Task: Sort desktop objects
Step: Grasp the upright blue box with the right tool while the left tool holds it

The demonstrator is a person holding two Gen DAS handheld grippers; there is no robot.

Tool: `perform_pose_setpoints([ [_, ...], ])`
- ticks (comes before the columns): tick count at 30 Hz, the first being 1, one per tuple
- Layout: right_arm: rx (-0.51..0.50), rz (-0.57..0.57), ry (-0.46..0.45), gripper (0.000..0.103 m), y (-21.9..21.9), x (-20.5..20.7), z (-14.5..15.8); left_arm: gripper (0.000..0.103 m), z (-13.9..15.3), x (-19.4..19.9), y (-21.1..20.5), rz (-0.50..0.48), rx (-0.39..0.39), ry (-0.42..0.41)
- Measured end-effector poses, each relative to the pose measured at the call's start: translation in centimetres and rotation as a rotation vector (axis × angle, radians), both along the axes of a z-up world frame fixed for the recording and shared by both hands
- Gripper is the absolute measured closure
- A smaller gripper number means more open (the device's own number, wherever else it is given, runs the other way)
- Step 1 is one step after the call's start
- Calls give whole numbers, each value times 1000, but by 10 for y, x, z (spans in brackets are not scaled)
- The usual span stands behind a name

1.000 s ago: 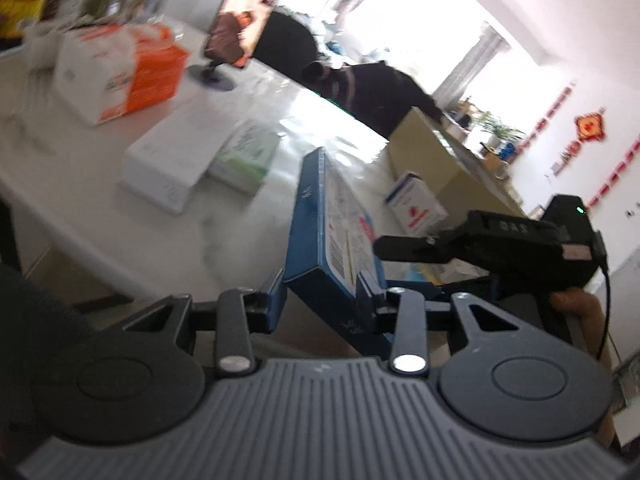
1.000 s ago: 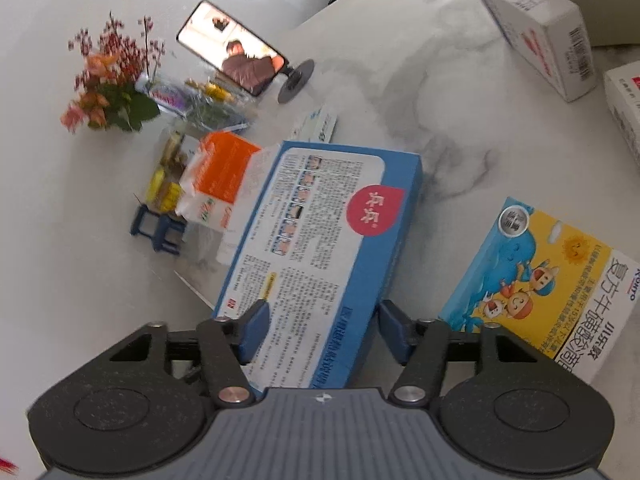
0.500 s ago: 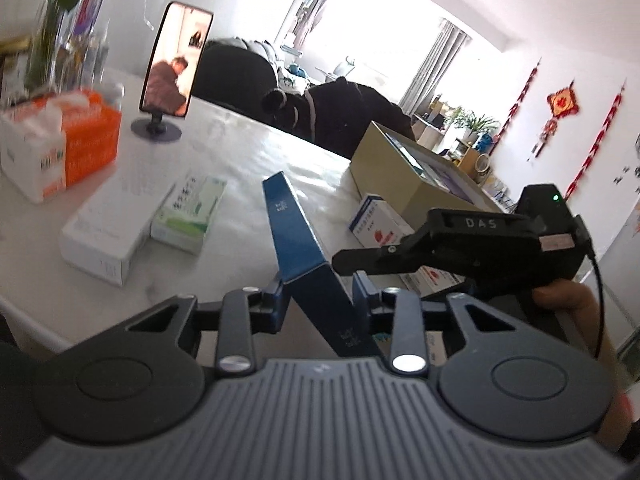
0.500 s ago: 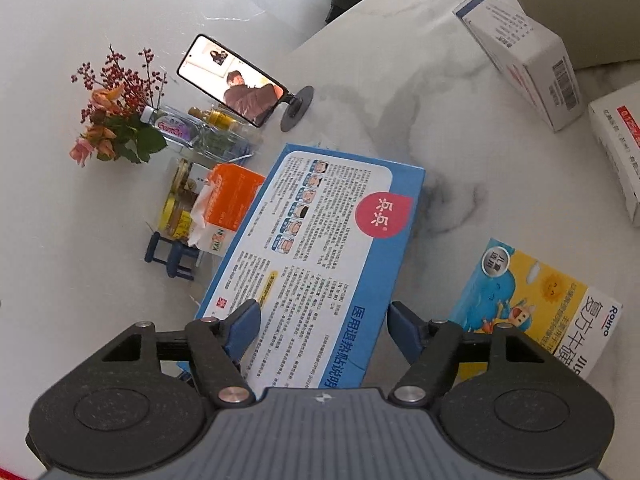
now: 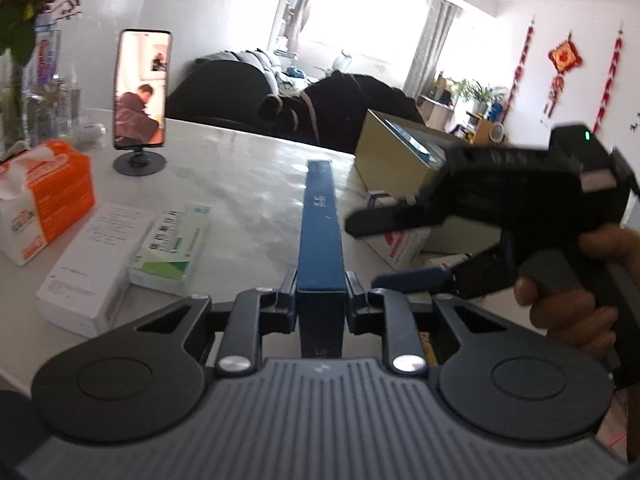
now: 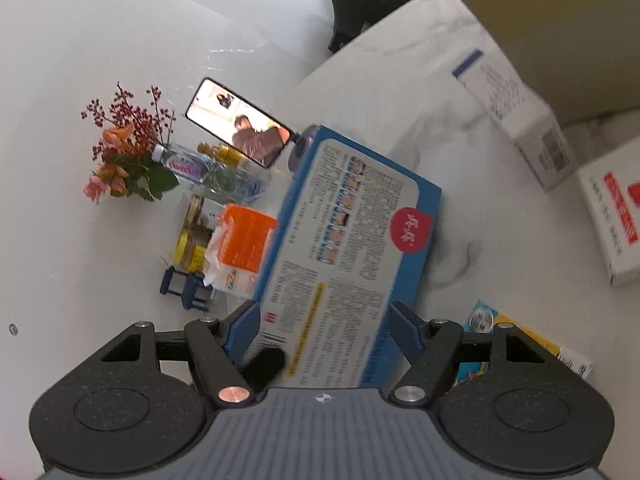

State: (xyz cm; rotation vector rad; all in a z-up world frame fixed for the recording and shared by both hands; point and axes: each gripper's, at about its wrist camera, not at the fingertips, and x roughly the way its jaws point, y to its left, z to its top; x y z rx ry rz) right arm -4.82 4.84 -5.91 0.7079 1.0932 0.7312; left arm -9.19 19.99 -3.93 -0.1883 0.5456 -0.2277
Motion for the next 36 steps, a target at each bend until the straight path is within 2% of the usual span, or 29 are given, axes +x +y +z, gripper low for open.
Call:
perform_pose_setpoints([
  [6, -7, 3, -18, 29, -1, 10, 8, 76, 4, 11, -12, -67, -2, -8],
  [12, -45, -1, -33, 31, -2, 18, 16, 71, 8, 21, -12, -206, -135, -37],
  [19, -122, -21, -39, 53, 1, 33, 19, 71, 4, 36, -9, -281, -262, -23],
  [24, -229, 22, -89, 62, 13, 42, 29, 70, -1, 39, 0, -273, -320, -5],
  [29, -335, 63, -118, 65, 27, 48, 32, 70, -9, 36, 15, -232, -361, 13],
  [32, -381, 93, -135, 72, 38, 49, 32, 69, -14, 36, 20, -203, -368, 30],
  [36, -435, 121, -145, 72, 51, 48, 29, 69, -19, 43, 26, -170, -379, 54],
])
